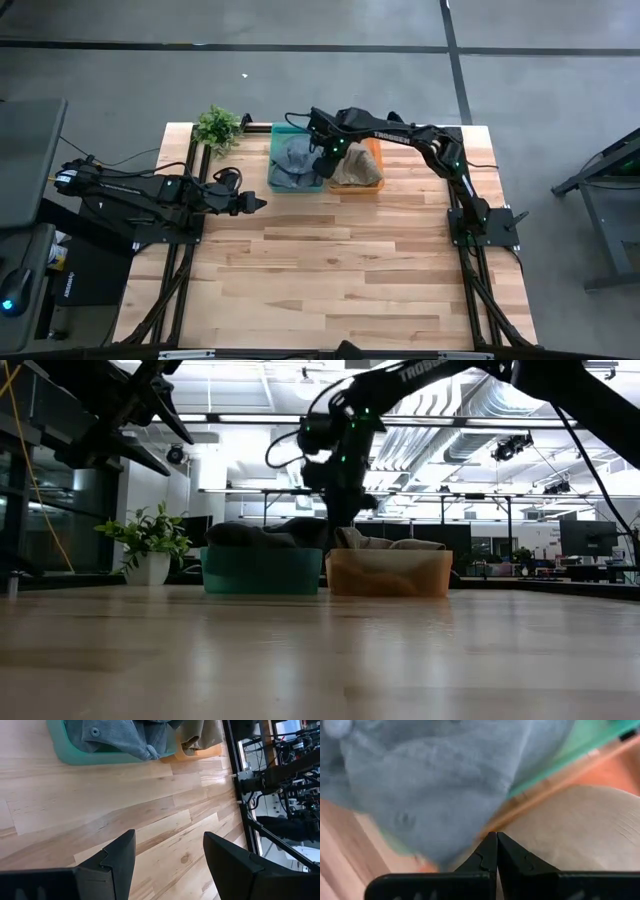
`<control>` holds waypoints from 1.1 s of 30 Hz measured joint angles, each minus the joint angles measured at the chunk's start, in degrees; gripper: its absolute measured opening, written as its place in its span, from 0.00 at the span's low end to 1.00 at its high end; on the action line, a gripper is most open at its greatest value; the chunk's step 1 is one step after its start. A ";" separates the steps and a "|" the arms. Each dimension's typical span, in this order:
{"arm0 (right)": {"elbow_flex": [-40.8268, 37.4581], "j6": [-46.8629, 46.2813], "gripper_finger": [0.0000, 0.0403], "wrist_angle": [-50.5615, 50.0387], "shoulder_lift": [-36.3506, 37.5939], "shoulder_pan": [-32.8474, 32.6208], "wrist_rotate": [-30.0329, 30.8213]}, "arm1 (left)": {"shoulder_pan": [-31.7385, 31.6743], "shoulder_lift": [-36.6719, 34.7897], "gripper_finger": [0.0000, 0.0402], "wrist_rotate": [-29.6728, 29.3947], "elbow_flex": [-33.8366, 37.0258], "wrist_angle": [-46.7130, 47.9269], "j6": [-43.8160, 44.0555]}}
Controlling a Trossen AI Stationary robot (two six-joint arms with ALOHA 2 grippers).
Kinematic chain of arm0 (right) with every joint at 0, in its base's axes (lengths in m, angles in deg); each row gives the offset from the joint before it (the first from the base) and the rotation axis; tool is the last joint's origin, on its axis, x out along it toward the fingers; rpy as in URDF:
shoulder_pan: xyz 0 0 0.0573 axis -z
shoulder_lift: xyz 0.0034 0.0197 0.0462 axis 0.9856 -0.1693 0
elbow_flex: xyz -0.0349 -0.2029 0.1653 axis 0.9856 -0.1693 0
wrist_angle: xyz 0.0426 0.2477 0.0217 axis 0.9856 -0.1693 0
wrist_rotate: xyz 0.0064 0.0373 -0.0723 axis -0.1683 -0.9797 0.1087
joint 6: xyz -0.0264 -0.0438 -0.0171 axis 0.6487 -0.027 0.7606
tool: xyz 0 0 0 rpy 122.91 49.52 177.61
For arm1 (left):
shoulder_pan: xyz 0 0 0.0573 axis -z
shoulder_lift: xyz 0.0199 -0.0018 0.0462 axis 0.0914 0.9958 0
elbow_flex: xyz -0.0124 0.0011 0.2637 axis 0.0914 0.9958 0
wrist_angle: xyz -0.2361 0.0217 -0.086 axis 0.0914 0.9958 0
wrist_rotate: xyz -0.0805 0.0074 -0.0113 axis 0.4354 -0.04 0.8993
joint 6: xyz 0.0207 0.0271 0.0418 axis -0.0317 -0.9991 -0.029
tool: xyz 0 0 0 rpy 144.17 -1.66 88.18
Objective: Pick & Place hat
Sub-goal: Put the blue cap into the green bin
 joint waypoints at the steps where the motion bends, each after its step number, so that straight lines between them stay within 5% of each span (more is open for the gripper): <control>1: -1.10 -0.74 0.00 1.89 0.00 0.01 -0.55 | 0.00 0.00 0.53 0.00 0.00 0.02 0.00; 9: -3.30 -2.93 0.00 9.60 0.00 -1.42 -4.01 | 0.00 0.00 0.53 0.00 0.00 0.00 0.23; 33: -3.95 -3.84 0.00 8.99 0.72 -2.10 -2.89 | -0.01 0.00 0.53 0.22 0.00 -0.32 0.48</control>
